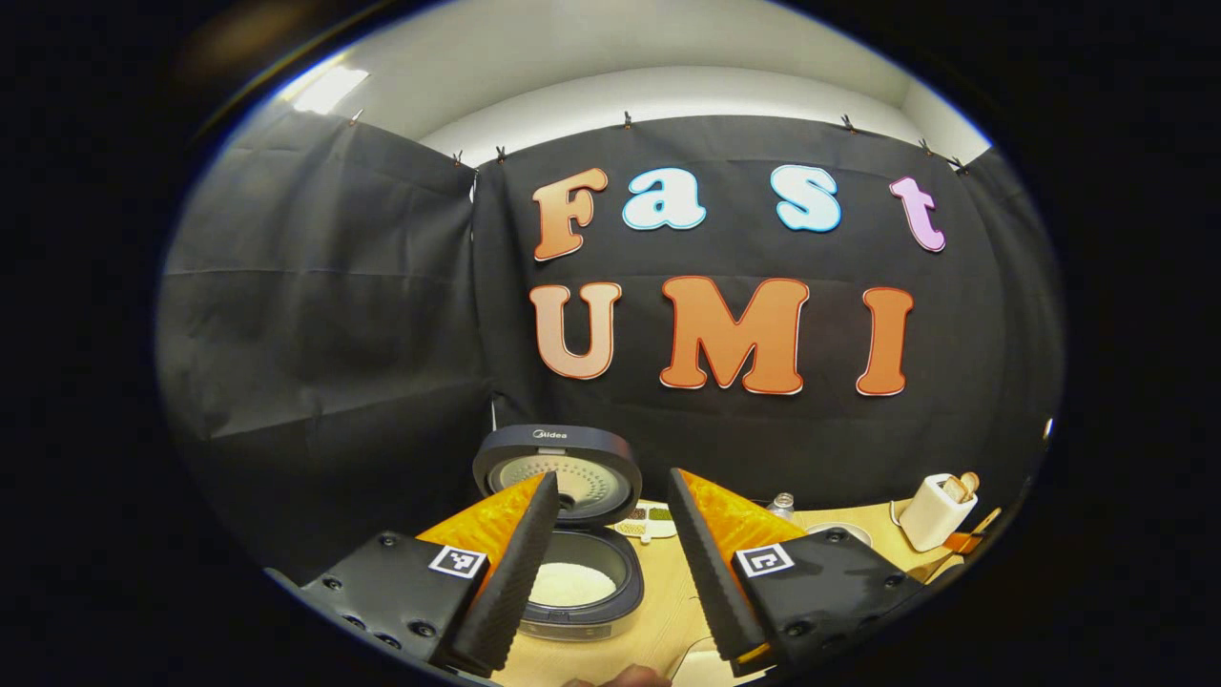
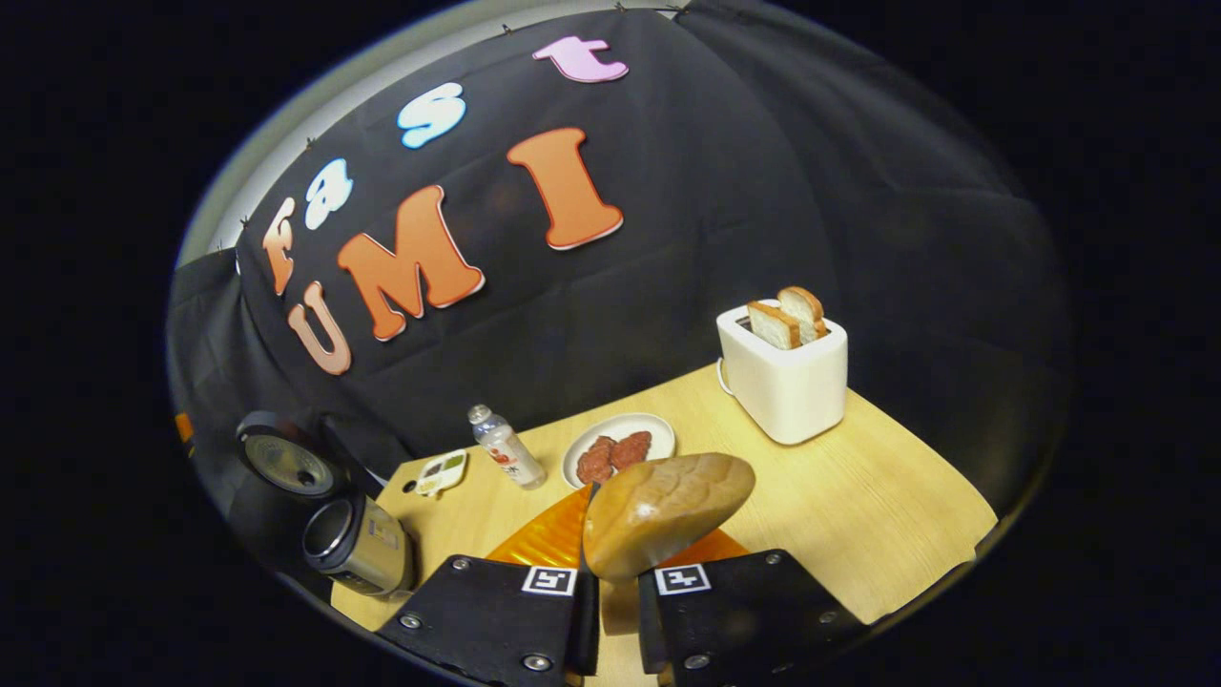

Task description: Close the left gripper, press the button to open the rice cooker; take a wooden spoon from the chopstick holder with the right hand, scoop a spoonful of rice and pour it into the rice cooker, then put the wooden spoon back into the chopstick holder.

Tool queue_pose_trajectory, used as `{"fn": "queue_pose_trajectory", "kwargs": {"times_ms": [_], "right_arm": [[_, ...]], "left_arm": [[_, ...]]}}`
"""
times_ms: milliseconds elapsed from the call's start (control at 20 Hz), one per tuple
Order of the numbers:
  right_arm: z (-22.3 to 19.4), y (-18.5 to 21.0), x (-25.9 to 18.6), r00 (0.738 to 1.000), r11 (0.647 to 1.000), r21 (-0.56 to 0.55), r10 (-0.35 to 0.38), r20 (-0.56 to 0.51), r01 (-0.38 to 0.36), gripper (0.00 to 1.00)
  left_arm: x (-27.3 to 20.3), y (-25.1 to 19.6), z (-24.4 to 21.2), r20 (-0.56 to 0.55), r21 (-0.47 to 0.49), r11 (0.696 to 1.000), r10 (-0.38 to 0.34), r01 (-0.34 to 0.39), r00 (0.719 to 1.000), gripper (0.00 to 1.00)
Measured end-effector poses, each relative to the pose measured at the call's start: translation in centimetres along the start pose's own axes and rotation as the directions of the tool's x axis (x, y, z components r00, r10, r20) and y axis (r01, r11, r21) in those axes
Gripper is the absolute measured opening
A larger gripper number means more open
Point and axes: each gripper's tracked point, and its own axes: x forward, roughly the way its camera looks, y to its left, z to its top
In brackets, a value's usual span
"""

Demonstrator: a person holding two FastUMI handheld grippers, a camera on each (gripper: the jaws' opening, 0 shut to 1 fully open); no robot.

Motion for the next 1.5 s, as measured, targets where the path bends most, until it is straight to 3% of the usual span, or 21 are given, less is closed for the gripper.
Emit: {"fn": "queue_pose_trajectory", "kwargs": {"times_ms": [100,150,300,650,850,1000,1250,1500], "right_arm": [[0.8,3.0,-1.2,0.998,0.998,0.020,0.059,0.007,-0.059,0.16],[0.8,4.6,-1.5,0.996,0.996,0.026,0.087,0.005,-0.087,0.16],[-0.4,8.8,-2.0,0.989,0.989,0.032,0.146,-0.032,-0.145,0.16],[-8.0,15.4,-2.9,0.965,0.971,-0.079,0.209,-0.156,-0.223,0.16],[-12.4,16.1,-2.3,0.962,0.948,-0.230,0.171,-0.212,-0.219,0.15],[-14.4,16.2,-1.9,0.969,0.904,-0.374,0.138,-0.206,-0.208,0.15],[-16.5,15.4,-1.1,0.987,0.796,-0.588,0.075,-0.144,-0.147,0.15],[-18.8,15.3,-0.2,0.993,0.720,-0.686,0.040,-0.114,-0.108,0.16]], "left_arm": [[0.2,1.5,-0.2,0.003,-0.015,1.000,0.012,-0.012,1.000,0.80],[0.4,2.3,-0.3,0.001,-0.021,1.000,0.023,-0.023,1.000,0.86],[0.7,4.7,-1.3,-0.015,-0.054,0.997,0.052,-0.053,0.999,0.89],[-0.1,9.1,-2.7,-0.029,-0.014,0.997,0.080,-0.081,0.996,0.92],[-0.6,10.3,-3.4,-0.034,-0.006,0.996,0.092,-0.092,0.995,0.92],[-1.4,11.2,-4.4,-0.059,-0.019,0.994,0.110,-0.111,0.992,0.92],[-2.4,13.8,-5.4,-0.088,-0.013,0.986,0.162,-0.163,0.983,0.92],[-3.5,16.0,-5.8,-0.095,-0.017,0.979,0.200,-0.203,0.975,0.92]]}}
